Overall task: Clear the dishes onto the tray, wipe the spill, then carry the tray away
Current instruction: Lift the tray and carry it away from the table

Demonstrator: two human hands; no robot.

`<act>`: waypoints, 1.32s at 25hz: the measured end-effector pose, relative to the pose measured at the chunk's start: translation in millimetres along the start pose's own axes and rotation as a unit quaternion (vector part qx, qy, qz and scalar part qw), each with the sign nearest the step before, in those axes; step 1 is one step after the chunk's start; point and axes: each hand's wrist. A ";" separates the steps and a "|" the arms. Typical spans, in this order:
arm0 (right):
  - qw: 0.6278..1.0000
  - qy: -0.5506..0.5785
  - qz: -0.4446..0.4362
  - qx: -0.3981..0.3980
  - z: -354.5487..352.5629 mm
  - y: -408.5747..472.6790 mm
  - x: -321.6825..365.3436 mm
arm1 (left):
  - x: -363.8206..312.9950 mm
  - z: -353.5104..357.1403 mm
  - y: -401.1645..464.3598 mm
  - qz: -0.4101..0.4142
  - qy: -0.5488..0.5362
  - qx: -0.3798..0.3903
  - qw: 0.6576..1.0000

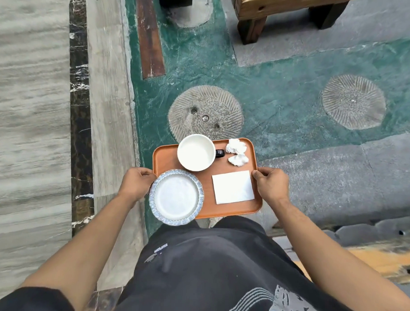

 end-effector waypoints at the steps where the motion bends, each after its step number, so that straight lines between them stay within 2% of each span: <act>1: 1.000 0.002 -0.004 0.000 1.0 18.7 14.1 | -19.5 2.6 15.8 -0.001 -0.003 -0.001 1.000; 10: 0.999 -0.001 0.002 -0.033 42.4 171.7 137.8 | -175.6 20.6 187.9 0.035 -0.002 0.047 0.998; 19: 0.996 -0.003 0.033 -0.088 81.5 311.1 277.2 | -340.2 19.0 350.4 0.081 0.023 0.058 0.995; 27: 0.997 0.002 0.034 -0.073 129.0 468.3 374.2 | -457.5 43.1 487.6 0.073 0.029 0.054 0.995; 33: 0.999 0.012 0.015 -0.039 150.1 598.8 454.3 | -562.3 63.5 569.9 0.037 0.013 0.032 0.999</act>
Point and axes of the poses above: each hand's wrist, its own y-axis towards the middle knuckle, its own z-axis out of the palm, x = y × z, and after that the axes turned 15 degrees about -x, right-handed
